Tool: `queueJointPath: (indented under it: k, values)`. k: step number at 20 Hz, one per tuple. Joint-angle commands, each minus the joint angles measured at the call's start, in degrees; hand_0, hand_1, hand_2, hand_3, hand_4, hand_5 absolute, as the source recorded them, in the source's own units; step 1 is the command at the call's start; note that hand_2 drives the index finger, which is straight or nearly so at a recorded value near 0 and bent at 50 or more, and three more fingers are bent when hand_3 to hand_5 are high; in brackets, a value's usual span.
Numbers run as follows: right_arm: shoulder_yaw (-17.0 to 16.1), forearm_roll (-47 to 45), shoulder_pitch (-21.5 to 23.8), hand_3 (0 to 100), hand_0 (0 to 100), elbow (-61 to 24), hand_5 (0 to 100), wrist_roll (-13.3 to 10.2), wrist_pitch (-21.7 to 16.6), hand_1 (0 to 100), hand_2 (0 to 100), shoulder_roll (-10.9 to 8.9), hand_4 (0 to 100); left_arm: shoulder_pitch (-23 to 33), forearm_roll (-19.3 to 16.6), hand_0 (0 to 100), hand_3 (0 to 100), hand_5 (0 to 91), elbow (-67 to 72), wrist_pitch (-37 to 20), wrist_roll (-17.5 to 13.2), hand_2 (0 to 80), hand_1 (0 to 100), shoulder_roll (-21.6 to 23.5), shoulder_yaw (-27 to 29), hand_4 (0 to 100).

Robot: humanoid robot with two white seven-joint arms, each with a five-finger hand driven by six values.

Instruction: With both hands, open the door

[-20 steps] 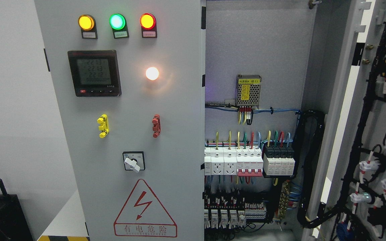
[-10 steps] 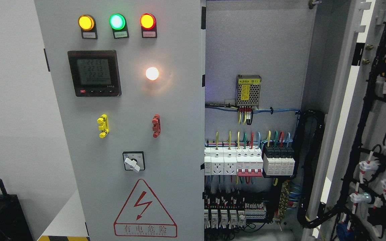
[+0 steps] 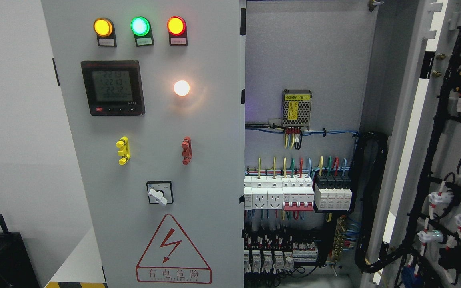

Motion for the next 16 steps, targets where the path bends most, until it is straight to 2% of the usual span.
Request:
queueJointPath:
  k: [1,3,7,10,16]
  values:
    - [1.7,0.0,6.7,0,11,-22.3,0,0.2,-1.7,0,0,-3.73,0,0.0,-0.4,0,0,0.0,0.0,0.0,0.0,0.0,0,0.0,-1.4,3]
    - [2.5,0.0,9.0,0,11,-26.3,0,0.2,-2.3,0,0,-4.43,0,0.0,-0.4,0,0,0.0,0.0,0.0,0.0,0.0,0,0.0,-1.4,3]
    - [2.8,0.0,11.1,0,11,-30.8,0,0.2,-6.5,0,0,-4.61,0,0.0,-0.4,0,0,0.0,0.0,0.0,0.0,0.0,0,0.0,-1.4,3]
    - [3.6,0.0,11.0,0,11,-32.4,0,0.2,-9.4,0,0,-6.01,0,0.0,-0.4,0,0,0.0,0.0,0.0,0.0,0.0,0,0.0,-1.4,3]
    - [8.0,-0.3,10.5,0,11,-36.2,0,0.2,-11.4,0,0,-8.65,0,0.0,-0.4,0,0,0.0,0.0,0.0,0.0,0.0,0,0.0,-1.4,3]
